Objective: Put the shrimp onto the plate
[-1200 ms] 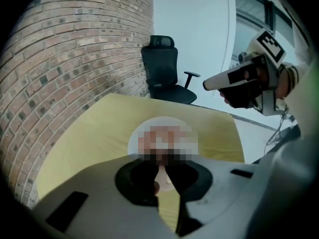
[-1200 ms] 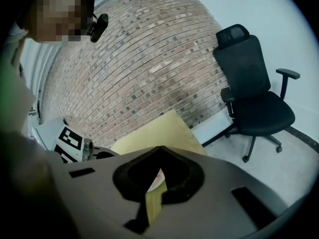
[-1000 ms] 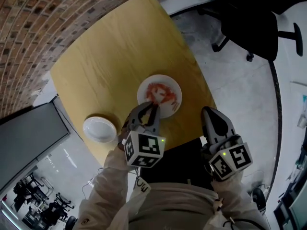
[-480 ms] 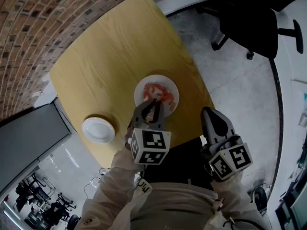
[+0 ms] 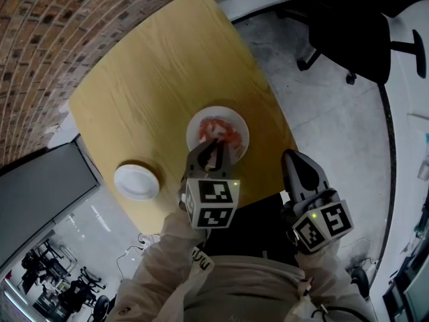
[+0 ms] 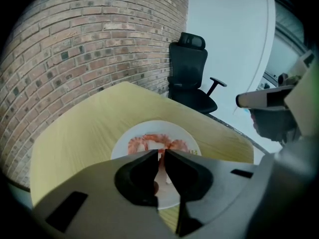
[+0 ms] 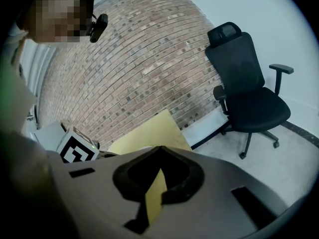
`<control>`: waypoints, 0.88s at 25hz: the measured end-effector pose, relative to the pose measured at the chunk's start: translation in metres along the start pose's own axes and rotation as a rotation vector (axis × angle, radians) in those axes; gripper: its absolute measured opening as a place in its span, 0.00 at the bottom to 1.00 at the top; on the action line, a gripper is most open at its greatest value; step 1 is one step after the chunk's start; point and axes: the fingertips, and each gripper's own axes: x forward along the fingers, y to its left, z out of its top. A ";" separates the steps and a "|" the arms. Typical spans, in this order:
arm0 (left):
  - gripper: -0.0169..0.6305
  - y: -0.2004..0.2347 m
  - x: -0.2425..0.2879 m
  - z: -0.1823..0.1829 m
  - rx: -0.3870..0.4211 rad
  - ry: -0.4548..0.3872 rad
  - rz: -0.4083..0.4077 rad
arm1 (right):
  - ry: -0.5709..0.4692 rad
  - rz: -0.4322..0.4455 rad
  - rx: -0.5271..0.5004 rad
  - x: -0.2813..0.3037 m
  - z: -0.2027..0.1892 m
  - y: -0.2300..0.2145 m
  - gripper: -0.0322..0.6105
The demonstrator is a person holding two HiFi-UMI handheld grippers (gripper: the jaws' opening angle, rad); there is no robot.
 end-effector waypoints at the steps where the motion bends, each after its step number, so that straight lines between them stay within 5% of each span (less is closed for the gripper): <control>1: 0.10 0.001 0.000 -0.001 -0.009 0.000 0.000 | 0.001 0.002 0.000 0.001 0.000 0.000 0.09; 22: 0.10 0.001 0.003 -0.002 -0.099 -0.010 -0.007 | 0.030 0.037 -0.008 0.010 -0.001 -0.005 0.09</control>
